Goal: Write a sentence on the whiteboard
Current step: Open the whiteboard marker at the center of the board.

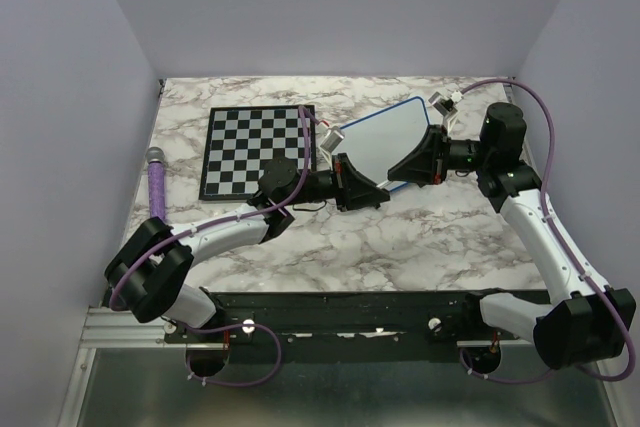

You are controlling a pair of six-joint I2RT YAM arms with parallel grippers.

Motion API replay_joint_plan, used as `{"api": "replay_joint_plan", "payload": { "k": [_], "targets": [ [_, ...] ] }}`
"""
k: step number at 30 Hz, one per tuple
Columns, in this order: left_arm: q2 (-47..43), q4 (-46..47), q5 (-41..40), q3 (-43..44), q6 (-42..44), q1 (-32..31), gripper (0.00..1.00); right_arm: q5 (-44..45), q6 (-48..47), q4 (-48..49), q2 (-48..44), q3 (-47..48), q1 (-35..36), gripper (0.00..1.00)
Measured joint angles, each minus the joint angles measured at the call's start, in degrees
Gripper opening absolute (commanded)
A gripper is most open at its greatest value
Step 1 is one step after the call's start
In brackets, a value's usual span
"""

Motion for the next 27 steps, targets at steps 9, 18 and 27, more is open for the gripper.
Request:
{"api": "replay_joint_plan", "payload": {
  "k": [9,18,27],
  "targets": [
    [0.02,1.36,0.63,-0.79,-0.04,0.37,0.00,-0.31,-0.66,-0.02,-0.04,0.02,0.07,1.00],
    [-9.40,-21.75,-3.06,-1.07,15.67,0.61,0.00,3.72,-18.34,-12.79,-1.27,10.75,-5.03,1.00],
    [-20.74,-47.87,-10.75,-0.96,30.99,0.68,0.00,2.01,-37.35,-20.02,-2.32,8.61,-6.49,1.00]
  ]
}}
